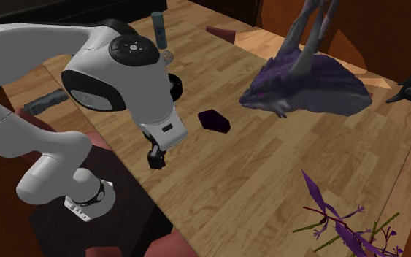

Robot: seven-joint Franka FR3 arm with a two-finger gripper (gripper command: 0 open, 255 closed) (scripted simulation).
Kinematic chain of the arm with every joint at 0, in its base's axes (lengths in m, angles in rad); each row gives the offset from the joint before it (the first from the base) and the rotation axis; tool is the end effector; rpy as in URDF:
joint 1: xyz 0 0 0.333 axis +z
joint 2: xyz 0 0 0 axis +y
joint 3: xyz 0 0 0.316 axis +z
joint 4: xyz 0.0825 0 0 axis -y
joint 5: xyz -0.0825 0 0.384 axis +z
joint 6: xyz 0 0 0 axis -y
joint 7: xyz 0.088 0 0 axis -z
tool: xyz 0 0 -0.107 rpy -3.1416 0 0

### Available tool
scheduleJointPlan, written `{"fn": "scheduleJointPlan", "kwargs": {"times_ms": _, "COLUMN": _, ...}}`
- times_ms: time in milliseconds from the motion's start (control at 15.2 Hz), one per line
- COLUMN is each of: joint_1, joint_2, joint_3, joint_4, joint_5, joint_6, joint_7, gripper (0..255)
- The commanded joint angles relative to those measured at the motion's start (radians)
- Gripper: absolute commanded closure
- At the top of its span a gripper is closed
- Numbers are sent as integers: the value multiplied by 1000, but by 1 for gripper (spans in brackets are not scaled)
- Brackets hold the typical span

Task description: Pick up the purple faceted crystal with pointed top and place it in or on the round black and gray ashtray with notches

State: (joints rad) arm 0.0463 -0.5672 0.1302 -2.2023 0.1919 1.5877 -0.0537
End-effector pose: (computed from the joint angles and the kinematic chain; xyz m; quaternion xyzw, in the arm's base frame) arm 0.3618 0.0955 0.5889 -0.9928 -0.0996 0.0284 0.0595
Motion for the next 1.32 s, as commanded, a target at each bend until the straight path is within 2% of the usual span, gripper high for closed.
{"fn": "scheduleJointPlan", "kwargs": {"times_ms": 0, "joint_1": 11, "joint_2": 60, "joint_3": 20, "joint_4": 32, "joint_5": 21, "joint_6": 34, "joint_7": 12, "gripper": 0}}
{"fn": "scheduleJointPlan", "kwargs": {"times_ms": 660, "joint_1": 61, "joint_2": 384, "joint_3": 114, "joint_4": 284, "joint_5": 74, "joint_6": 139, "joint_7": 83, "gripper": 0}}
{"fn": "scheduleJointPlan", "kwargs": {"times_ms": 1254, "joint_1": 124, "joint_2": 708, "joint_3": 183, "joint_4": 624, "joint_5": 52, "joint_6": 159, "joint_7": 163, "gripper": 0}}
